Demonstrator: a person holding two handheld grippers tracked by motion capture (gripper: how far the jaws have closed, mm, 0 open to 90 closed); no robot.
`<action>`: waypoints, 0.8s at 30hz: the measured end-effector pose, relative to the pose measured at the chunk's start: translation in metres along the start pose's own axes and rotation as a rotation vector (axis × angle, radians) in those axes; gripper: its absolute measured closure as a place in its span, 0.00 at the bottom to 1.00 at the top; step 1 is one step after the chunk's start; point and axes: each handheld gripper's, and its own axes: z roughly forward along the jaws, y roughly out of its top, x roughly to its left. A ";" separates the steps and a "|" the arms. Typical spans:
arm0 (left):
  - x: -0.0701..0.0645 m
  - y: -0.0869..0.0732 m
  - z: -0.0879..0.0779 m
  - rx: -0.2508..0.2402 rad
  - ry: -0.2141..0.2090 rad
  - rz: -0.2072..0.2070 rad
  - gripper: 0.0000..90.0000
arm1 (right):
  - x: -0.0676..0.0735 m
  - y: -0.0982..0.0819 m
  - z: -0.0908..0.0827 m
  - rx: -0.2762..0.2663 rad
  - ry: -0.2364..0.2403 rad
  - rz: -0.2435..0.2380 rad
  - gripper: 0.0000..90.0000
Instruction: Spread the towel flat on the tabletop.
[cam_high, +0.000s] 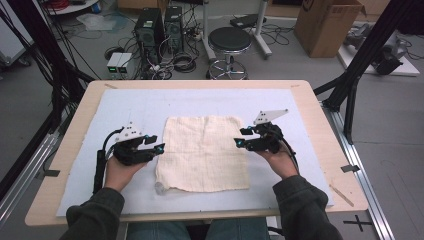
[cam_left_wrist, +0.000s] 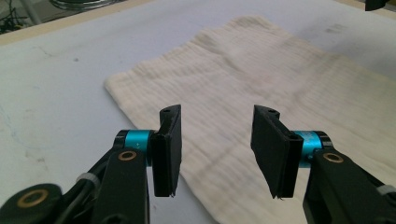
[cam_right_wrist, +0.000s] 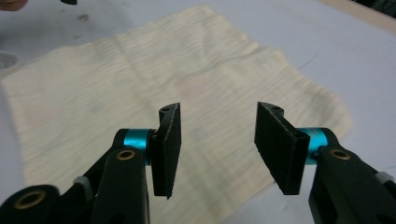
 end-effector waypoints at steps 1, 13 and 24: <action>-0.003 -0.003 -0.003 0.000 -0.013 0.008 0.59 | 0.005 -0.004 -0.002 -0.011 0.010 -0.004 0.56; -0.035 -0.036 -0.018 0.060 -0.134 0.084 0.61 | 0.047 -0.052 -0.006 0.031 0.111 -0.029 0.62; -0.041 -0.050 -0.003 0.202 -0.225 0.144 0.73 | 0.059 -0.073 0.000 0.112 0.170 -0.063 0.71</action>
